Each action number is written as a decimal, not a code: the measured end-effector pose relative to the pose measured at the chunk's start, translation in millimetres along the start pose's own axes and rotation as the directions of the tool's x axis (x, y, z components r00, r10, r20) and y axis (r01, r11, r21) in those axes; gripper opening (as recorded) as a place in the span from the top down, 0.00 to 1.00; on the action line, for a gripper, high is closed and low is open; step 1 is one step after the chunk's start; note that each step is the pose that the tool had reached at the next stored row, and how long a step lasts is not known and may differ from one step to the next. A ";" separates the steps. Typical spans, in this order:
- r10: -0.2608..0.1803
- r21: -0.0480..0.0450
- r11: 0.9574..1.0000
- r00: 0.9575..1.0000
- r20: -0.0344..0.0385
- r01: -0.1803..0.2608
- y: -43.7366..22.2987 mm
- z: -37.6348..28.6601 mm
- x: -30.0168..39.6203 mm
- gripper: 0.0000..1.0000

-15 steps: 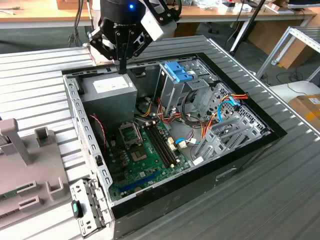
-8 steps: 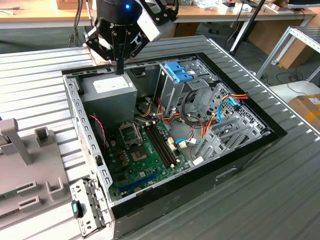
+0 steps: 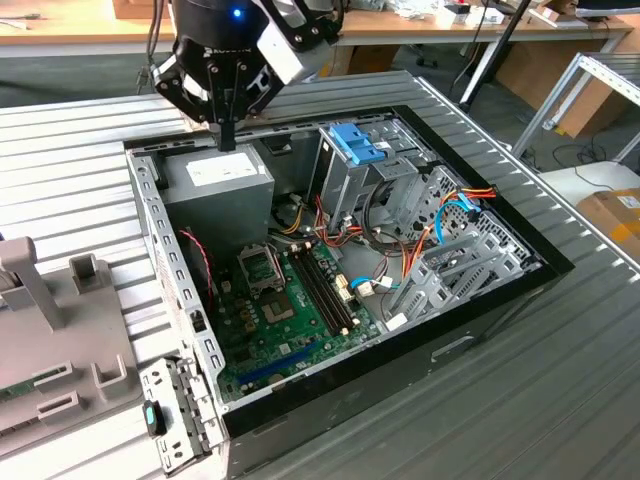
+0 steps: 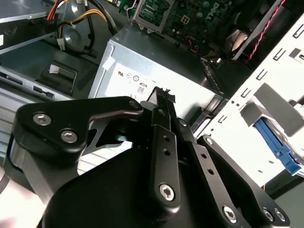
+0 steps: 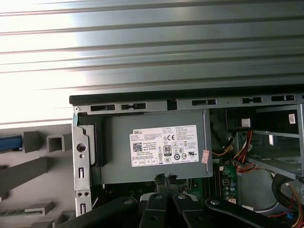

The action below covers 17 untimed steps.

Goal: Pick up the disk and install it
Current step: 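Reach for the disk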

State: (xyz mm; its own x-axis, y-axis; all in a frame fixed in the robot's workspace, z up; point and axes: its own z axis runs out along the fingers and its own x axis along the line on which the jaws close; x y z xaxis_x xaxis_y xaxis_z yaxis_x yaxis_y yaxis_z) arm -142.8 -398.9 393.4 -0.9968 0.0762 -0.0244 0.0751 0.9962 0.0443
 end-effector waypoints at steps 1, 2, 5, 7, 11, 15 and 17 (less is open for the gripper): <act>0.000 0.000 1.000 1.000 0.000 0.000 -0.2 0.0 2.2 0.89; 0.000 0.000 1.000 1.000 0.000 0.000 -0.3 0.0 4.0 0.89; 0.000 0.000 1.000 1.000 0.000 0.000 -0.6 -0.2 8.1 0.89; 0.000 0.000 1.000 1.000 0.000 0.000 -0.7 -0.2 9.7 0.89; 0.000 0.000 1.000 1.000 0.000 0.000 -1.0 -0.3 13.0 0.89; 0.000 0.000 1.000 1.000 0.000 0.000 -1.5 -0.5 19.5 0.89; 0.000 0.000 1.000 1.000 0.000 0.000 -1.9 -0.6 24.9 0.89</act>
State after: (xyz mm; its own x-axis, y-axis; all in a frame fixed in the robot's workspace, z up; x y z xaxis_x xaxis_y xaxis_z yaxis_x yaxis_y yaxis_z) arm -167.8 -398.9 393.3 -0.9968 0.0763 -0.0245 0.0752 0.9962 0.0444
